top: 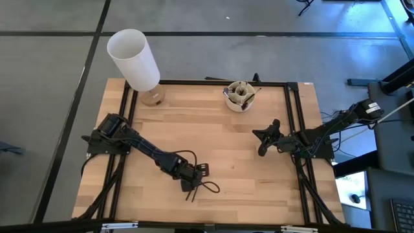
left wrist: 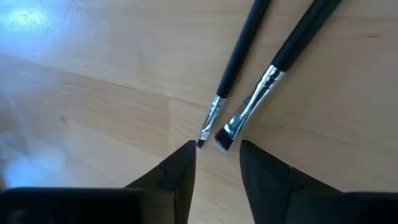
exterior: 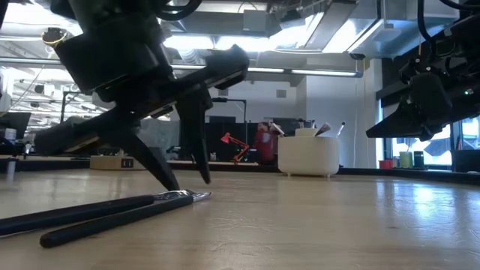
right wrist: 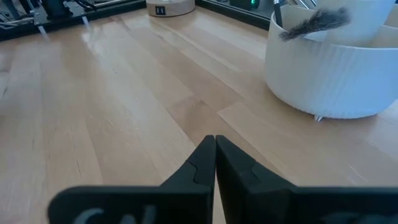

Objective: Sort items
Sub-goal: Put the blush brush into the pen organizer

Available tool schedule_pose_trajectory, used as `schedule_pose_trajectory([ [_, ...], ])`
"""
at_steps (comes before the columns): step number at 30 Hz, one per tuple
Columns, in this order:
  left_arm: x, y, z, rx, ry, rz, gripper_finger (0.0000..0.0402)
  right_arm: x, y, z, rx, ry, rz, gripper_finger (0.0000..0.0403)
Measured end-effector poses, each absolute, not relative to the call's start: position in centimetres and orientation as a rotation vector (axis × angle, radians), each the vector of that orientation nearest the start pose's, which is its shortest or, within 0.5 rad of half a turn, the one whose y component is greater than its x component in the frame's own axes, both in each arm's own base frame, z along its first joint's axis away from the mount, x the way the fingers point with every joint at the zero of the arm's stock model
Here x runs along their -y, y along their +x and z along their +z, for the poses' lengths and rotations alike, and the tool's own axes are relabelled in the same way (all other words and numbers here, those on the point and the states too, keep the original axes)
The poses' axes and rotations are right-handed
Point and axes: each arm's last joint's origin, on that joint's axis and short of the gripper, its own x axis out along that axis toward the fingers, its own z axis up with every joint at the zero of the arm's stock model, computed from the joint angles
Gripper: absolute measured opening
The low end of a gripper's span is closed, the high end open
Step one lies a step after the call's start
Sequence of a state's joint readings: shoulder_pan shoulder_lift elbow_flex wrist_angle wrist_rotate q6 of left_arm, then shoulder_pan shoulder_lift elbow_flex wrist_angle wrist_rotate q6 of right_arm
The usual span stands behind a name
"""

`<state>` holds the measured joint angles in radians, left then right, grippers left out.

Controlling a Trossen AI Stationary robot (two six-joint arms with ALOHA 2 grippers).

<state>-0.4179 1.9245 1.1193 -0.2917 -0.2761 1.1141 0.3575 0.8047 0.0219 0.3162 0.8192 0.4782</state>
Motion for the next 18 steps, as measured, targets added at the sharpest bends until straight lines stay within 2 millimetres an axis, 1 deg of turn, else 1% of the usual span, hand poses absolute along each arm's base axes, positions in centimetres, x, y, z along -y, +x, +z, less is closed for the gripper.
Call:
schedule_pose_trajectory([
  [10,14.3,34.1,12.7,-0.869,1.335,-0.739,0.0073,-2.6,13.0,12.4,-0.273,0.203,-0.533,0.0013],
  [13,14.5,34.0,12.1,-0.888,1.344,-0.747,0.005,-2.6,13.0,12.4,-0.273,0.202,-0.533,0.0013],
  [17,14.8,33.9,11.6,-0.905,1.36,-0.747,0.001,-2.6,13.0,12.4,-0.273,0.202,-0.533,0.0013],
  [18,14.8,33.9,11.6,-0.909,1.365,-0.74,0.0006,-2.6,13.0,12.4,-0.273,0.202,-0.532,0.0013],
])
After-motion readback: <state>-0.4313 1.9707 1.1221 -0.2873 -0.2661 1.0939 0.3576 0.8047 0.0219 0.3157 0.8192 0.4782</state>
